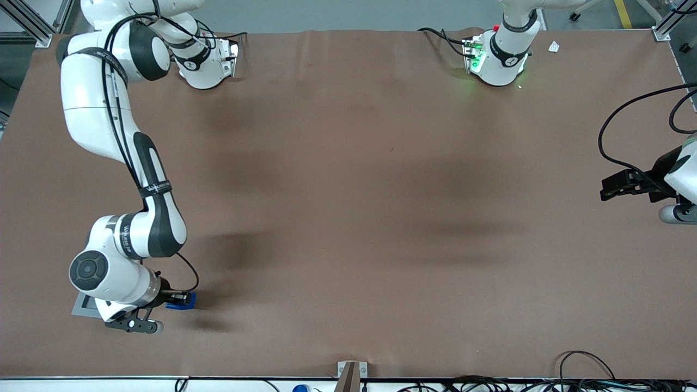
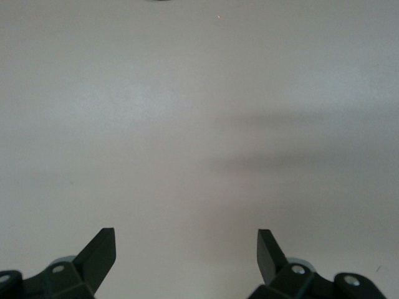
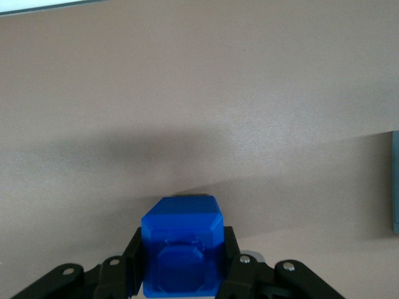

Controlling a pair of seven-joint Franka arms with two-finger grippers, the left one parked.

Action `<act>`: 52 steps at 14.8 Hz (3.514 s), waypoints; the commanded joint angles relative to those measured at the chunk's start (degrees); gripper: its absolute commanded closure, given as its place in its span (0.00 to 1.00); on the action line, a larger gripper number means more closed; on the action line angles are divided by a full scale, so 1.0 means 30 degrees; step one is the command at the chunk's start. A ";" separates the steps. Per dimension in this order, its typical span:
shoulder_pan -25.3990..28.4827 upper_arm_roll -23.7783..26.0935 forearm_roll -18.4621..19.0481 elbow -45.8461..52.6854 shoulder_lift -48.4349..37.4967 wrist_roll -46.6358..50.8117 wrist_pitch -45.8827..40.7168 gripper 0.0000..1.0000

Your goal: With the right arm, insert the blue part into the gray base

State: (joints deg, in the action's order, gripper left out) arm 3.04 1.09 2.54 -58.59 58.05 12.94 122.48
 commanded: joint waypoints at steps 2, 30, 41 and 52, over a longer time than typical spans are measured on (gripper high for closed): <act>-0.0076 -0.0012 0.0296 -0.0275 -0.0219 -0.0006 0.0072 0.93; -0.0428 0.0018 0.0121 -0.1271 -0.0278 0.0140 0.0160 0.08; -0.2038 0.0135 -0.0172 -0.1300 -0.6596 -0.2027 -0.4287 0.00; -0.2245 0.0047 -0.0760 -0.6164 -1.6592 -0.2175 -1.0235 0.00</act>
State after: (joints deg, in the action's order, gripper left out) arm -3.28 0.63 0.39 -71.55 13.80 7.03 92.67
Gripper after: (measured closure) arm 0.000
